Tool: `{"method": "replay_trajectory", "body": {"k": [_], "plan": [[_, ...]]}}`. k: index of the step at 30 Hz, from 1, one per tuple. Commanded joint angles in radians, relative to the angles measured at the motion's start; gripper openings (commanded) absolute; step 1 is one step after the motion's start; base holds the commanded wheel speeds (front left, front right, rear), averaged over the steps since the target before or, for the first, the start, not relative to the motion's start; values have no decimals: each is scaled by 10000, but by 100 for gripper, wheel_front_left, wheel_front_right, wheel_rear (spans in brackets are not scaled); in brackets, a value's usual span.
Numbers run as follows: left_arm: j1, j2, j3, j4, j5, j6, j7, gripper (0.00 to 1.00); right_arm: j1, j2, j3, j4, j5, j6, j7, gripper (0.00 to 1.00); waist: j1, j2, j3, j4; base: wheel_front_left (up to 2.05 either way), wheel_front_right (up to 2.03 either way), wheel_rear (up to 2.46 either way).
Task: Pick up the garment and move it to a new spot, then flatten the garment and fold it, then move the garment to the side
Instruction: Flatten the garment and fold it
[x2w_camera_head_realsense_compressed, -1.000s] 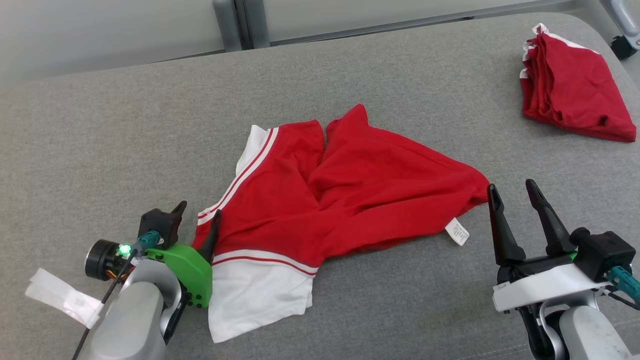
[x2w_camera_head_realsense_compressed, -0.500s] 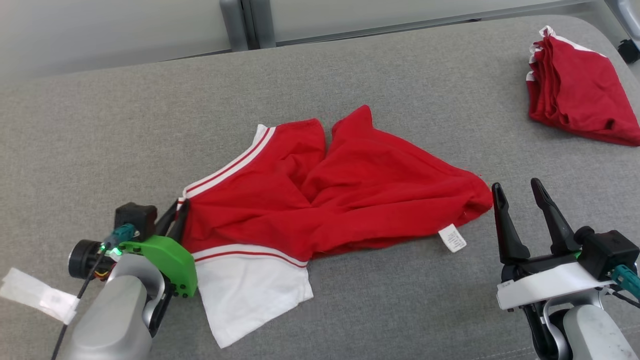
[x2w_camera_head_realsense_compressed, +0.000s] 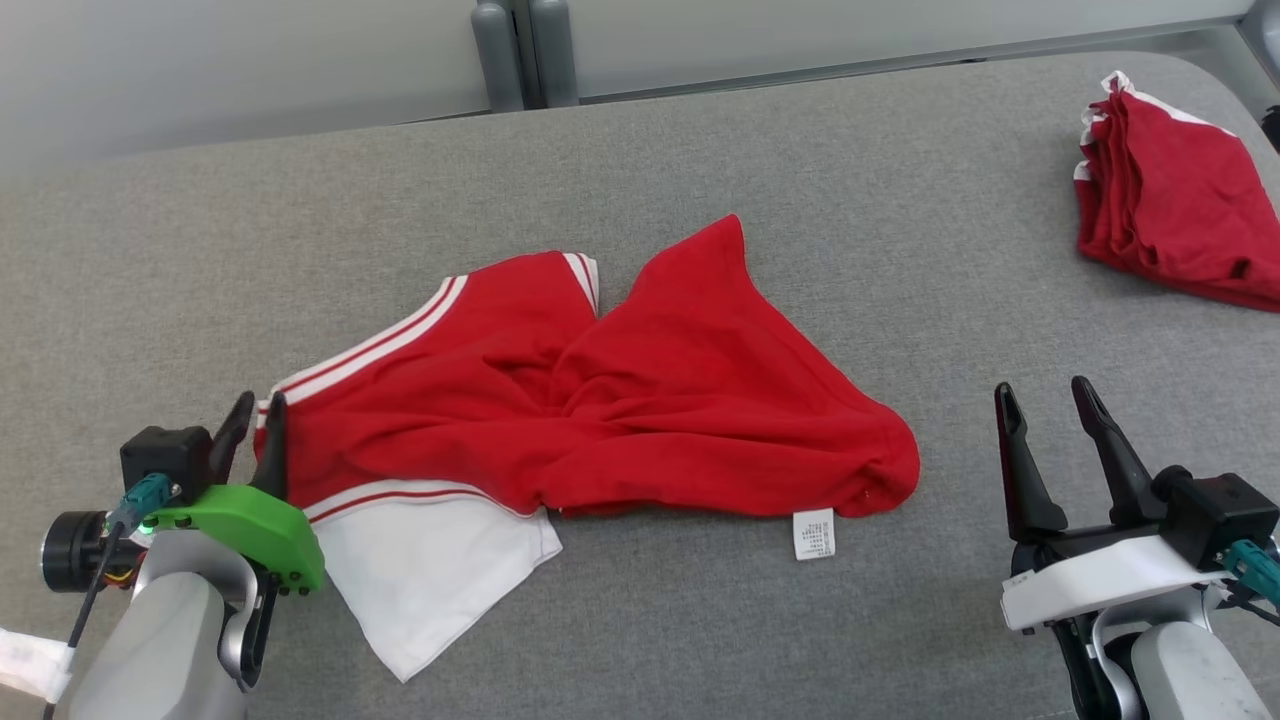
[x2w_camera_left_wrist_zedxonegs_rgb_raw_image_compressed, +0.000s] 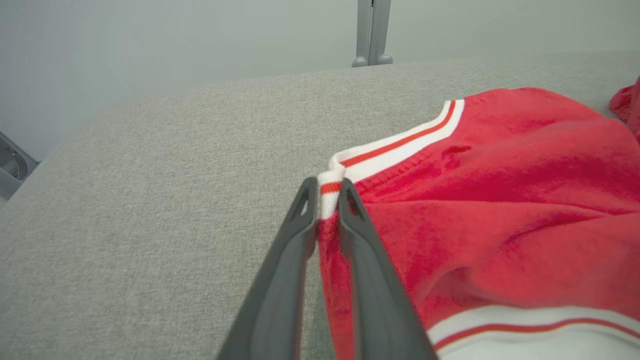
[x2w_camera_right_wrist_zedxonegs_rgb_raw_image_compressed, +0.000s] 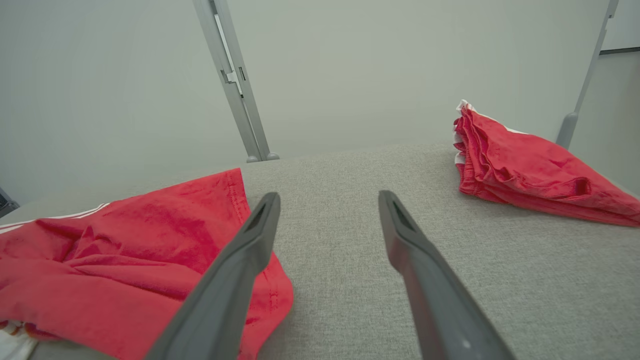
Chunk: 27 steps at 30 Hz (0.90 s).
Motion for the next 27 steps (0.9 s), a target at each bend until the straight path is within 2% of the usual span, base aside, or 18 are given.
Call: {"method": "replay_trajectory", "body": {"k": [1,6,13,20,27], "plan": [[235,-55,167,-344,88,142,-45,100,82,-4,-41,46,-53,-6,-26,100,0,0,-107,114,0,0,0],[1085,-344,926,-1878,525,528,-39,100,277,-80,5,128,48,-6,-26,100,0,0,-344,316,0,0,0],[2733,-911,2282,-4226,1420,791,-41,100,495,-60,32,98,111,-6,-26,100,0,0,-663,494,0,0,0],[4004,-1596,3238,-5634,2316,603,-41,100,690,-2,-70,-6,113,-6,-26,100,0,0,-1049,554,0,0,0],[4658,-2012,3655,-5883,2739,157,-40,100,924,-21,-21,-42,33,-6,-26,100,0,0,-1464,495,0,0,0]]}}
